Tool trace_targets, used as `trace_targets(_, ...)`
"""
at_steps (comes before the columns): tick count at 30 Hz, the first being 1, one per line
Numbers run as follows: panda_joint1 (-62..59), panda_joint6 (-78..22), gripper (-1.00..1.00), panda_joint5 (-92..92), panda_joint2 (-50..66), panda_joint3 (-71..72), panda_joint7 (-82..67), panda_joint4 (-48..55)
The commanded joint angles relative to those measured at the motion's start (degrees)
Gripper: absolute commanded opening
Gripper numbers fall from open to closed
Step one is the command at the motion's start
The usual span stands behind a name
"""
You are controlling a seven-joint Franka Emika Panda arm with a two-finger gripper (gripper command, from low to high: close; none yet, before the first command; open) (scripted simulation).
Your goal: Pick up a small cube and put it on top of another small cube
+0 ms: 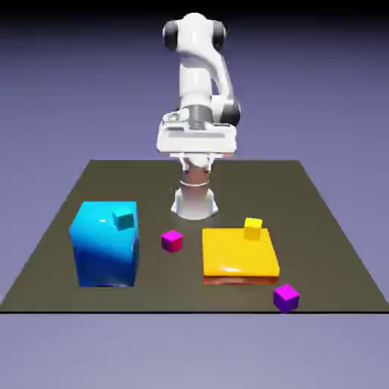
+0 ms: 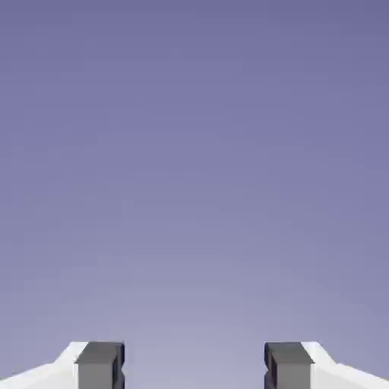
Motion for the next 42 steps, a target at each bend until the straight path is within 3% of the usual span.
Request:
trace_targets(1,0.7,-0.6,0.00,-0.2,2.1,0.2,0.1,1.3)
trace_targets(27,17.4,-16.7,0.00,-5.6,55.6,6.1,3.8,34.3)
trace_targets(33,19.1,-10.1,0.00,-7.0,65.9,4.1,4.9,38.0)
trace_targets(34,19.1,-10.1,-1.00,-7.0,65.9,4.1,4.9,38.0)
trace_targets(42,19.3,-17.8,-1.00,-5.2,51.4,4.6,-1.3,31.0)
